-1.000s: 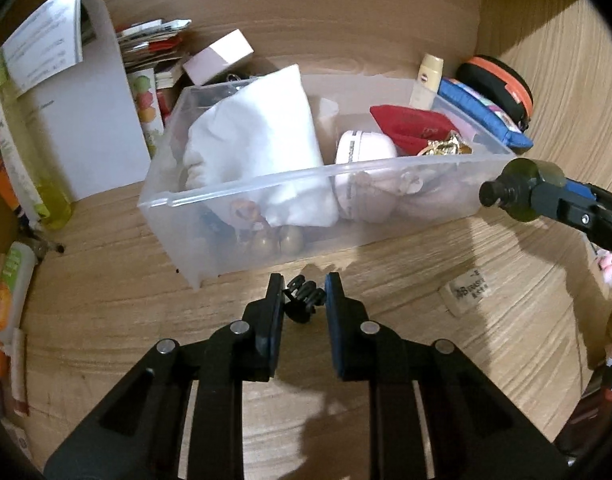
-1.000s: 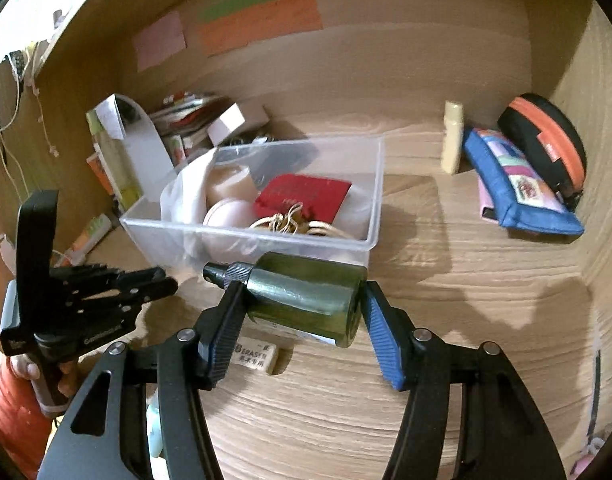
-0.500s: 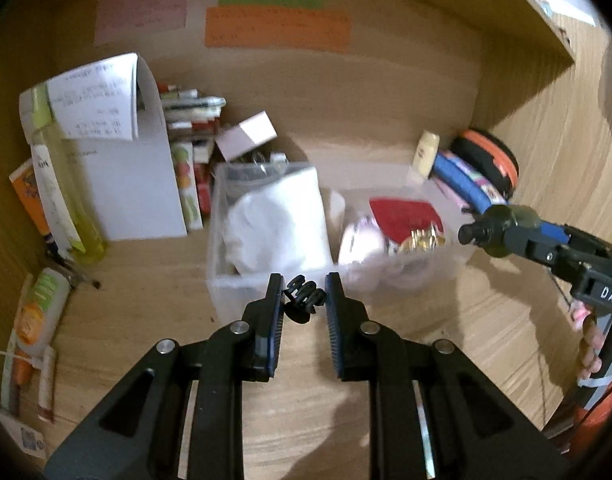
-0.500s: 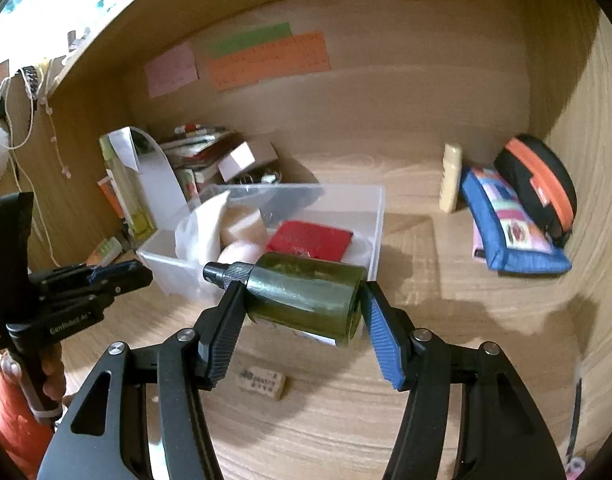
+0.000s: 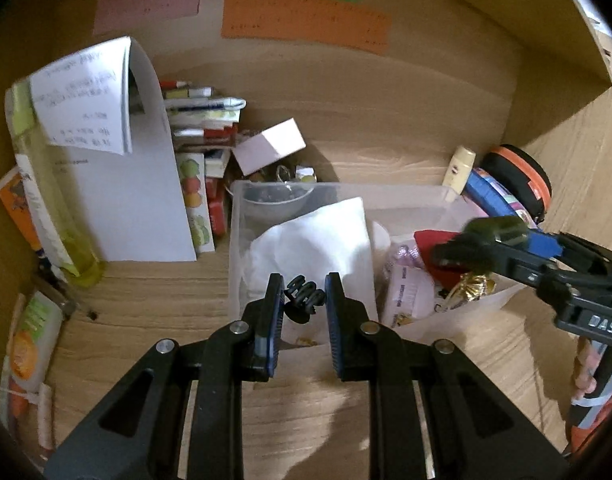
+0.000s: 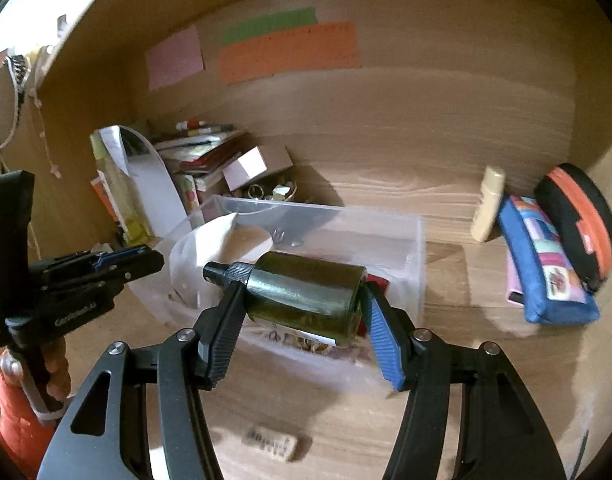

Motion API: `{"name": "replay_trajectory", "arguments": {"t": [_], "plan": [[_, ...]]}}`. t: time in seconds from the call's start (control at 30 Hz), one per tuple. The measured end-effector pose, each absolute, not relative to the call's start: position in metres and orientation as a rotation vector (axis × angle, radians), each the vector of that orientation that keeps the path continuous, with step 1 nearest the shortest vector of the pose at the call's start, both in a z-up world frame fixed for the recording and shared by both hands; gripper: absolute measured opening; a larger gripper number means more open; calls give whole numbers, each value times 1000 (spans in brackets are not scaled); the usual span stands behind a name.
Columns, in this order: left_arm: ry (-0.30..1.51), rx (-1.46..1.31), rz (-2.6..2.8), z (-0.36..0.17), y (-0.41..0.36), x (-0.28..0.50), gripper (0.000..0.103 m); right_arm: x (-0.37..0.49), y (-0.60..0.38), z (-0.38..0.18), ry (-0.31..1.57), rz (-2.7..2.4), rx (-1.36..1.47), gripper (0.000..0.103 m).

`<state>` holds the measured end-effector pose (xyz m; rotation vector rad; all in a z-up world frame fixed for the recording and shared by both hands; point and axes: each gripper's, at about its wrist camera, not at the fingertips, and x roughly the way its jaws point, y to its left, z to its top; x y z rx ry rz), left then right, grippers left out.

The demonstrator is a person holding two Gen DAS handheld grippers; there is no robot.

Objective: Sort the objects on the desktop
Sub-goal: 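Carry the clip with the left gripper while the right gripper lowers the bottle into the box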

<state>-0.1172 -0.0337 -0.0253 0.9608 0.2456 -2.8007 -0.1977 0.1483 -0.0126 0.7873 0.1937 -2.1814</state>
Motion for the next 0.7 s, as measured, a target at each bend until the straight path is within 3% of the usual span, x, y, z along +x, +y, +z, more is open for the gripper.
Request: {"name": "replay_trajectory", "arguments": {"t": [0.37,0.7], "plan": [[232,988,-2781,-39,-38,-125,20,-212,108,-31,274,-2167,795,55],[155,975,-2794,-40,-30,-123,40,-211,106,-36,297,-2159,846,58]]}}
